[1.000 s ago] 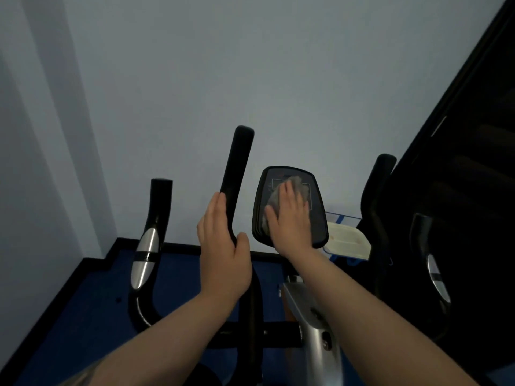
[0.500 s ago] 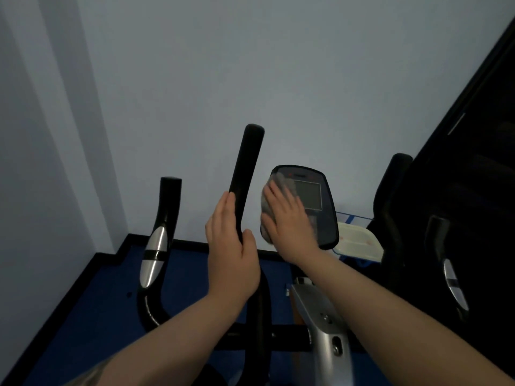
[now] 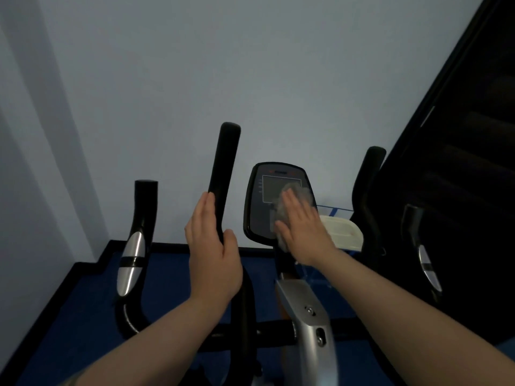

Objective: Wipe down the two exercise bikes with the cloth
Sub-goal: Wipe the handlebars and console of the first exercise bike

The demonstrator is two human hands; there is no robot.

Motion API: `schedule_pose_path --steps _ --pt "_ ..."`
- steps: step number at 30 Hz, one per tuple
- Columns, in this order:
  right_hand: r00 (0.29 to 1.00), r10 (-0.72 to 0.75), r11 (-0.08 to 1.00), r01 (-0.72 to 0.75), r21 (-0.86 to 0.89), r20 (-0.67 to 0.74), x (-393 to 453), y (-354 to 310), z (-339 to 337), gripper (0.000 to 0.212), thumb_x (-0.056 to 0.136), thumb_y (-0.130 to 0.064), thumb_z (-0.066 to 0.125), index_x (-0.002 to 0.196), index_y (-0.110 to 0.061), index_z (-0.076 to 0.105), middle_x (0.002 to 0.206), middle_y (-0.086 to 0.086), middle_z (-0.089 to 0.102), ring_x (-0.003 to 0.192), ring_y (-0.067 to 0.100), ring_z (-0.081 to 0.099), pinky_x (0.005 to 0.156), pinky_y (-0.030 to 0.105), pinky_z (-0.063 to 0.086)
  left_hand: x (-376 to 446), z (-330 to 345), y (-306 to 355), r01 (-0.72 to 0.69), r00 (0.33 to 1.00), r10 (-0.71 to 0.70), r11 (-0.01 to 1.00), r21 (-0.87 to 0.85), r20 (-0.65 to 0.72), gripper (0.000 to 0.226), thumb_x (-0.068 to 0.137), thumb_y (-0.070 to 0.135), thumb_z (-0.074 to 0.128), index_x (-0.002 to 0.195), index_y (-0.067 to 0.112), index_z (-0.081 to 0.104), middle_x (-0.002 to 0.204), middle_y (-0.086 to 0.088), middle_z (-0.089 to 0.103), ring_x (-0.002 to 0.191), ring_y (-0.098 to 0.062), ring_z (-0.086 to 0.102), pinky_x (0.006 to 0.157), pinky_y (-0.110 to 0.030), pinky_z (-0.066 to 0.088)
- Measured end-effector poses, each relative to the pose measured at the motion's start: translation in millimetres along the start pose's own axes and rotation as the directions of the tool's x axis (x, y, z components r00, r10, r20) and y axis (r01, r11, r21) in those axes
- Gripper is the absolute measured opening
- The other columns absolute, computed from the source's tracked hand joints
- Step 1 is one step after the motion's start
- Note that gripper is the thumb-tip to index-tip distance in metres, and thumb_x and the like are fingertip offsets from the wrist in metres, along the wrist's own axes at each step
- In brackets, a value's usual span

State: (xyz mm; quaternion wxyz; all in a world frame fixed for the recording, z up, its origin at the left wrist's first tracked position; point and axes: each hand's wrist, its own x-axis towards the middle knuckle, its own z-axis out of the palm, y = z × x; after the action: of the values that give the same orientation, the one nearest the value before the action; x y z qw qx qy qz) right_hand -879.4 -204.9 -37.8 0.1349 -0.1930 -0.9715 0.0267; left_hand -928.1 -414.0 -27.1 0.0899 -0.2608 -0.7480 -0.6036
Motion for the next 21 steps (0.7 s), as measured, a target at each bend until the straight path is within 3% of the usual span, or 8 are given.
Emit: schedule_pose_path --steps 3,5,8,11,14,16,19,21 --pt "0.937 0.346 0.934 -0.339 0.113 -0.043 18 -1 -3 0.064 0.105 -0.040 0.025 0.155 -0.015 -0.004 0.163 0.002 -0.008 0.150 0.027 -0.004 0.122 0.041 0.000 0 1 -1 0.015 1.000 -0.015 1.000 -0.010 0.003 0.063 0.098 0.001 0.040 0.153 0.023 0.017 0.156 0.013 0.018 0.139 0.002 0.014 0.102 0.005 0.005" --pt "0.884 0.457 0.885 -0.440 0.153 -0.098 17 -28 4 0.065 0.105 -0.039 0.026 0.155 -0.012 -0.005 0.163 0.004 -0.007 0.149 0.029 -0.003 0.121 0.041 -0.003 1 1 -1 0.018 1.000 -0.018 1.000 0.000 0.003 0.064 0.097 0.001 0.040 0.153 0.022 0.018 0.157 0.012 0.019 0.140 0.000 0.015 0.102 0.004 0.005" --pt "0.962 0.248 0.966 -0.237 0.106 -0.113 -5 -44 16 0.066 0.104 -0.041 0.027 0.155 -0.014 -0.005 0.163 0.001 -0.008 0.150 0.023 -0.007 0.121 0.040 -0.007 1 0 -2 0.015 1.000 -0.015 1.000 0.007 -0.001 0.063 0.097 0.001 0.040 0.153 0.021 0.018 0.156 0.011 0.019 0.140 0.000 0.015 0.101 0.006 0.004" --pt "0.997 0.028 0.993 -0.019 0.116 -0.073 -2 -11 5 0.064 0.104 -0.041 0.030 0.156 -0.019 0.000 0.163 -0.004 -0.004 0.150 0.015 -0.007 0.122 0.040 -0.001 0 -1 -1 0.014 1.000 -0.014 1.000 0.002 -0.002 0.063 0.098 0.001 0.040 0.153 0.021 0.018 0.156 0.012 0.018 0.139 0.001 0.015 0.104 0.003 0.005" --pt "0.960 0.232 0.965 -0.207 0.158 -0.159 16 -12 6 0.061 0.104 -0.039 0.031 0.156 -0.019 0.009 0.164 -0.003 0.005 0.150 0.016 0.001 0.122 0.042 0.003 0 0 1 0.022 1.000 -0.022 1.000 -0.007 0.007 0.063 0.098 0.002 0.039 0.153 0.023 0.017 0.157 0.013 0.018 0.139 0.001 0.015 0.109 -0.010 0.012" --pt "0.921 0.318 0.944 -0.285 0.165 -0.226 17 -38 14 0.061 0.102 -0.040 0.031 0.156 -0.018 0.012 0.163 -0.002 0.009 0.150 0.021 0.006 0.122 0.044 0.004 1 -1 1 0.024 1.000 -0.024 1.000 -0.008 0.004 0.063 0.098 0.002 0.039 0.153 0.023 0.017 0.157 0.013 0.018 0.139 0.002 0.015 0.106 -0.005 0.011" --pt "0.980 -0.073 0.989 0.096 0.114 -0.188 7 -39 19 0.063 0.097 -0.046 0.029 0.155 -0.021 0.020 0.162 -0.005 0.016 0.149 0.018 0.009 0.122 0.042 0.006 1 -1 1 0.017 1.000 -0.017 1.000 -0.002 -0.003 0.064 0.098 0.002 0.040 0.154 0.021 0.018 0.157 0.013 0.019 0.139 0.004 0.015 0.103 0.004 0.007" --pt "0.960 -0.236 0.964 0.251 0.090 -0.150 16 -22 13 0.065 0.096 -0.049 0.031 0.154 -0.021 0.023 0.161 -0.005 0.019 0.150 0.015 0.010 0.122 0.043 0.010 0 -1 1 0.010 1.000 -0.010 1.000 -0.002 -0.004 0.063 0.097 0.001 0.040 0.154 0.021 0.018 0.157 0.012 0.020 0.139 0.002 0.016 0.103 0.004 0.006"
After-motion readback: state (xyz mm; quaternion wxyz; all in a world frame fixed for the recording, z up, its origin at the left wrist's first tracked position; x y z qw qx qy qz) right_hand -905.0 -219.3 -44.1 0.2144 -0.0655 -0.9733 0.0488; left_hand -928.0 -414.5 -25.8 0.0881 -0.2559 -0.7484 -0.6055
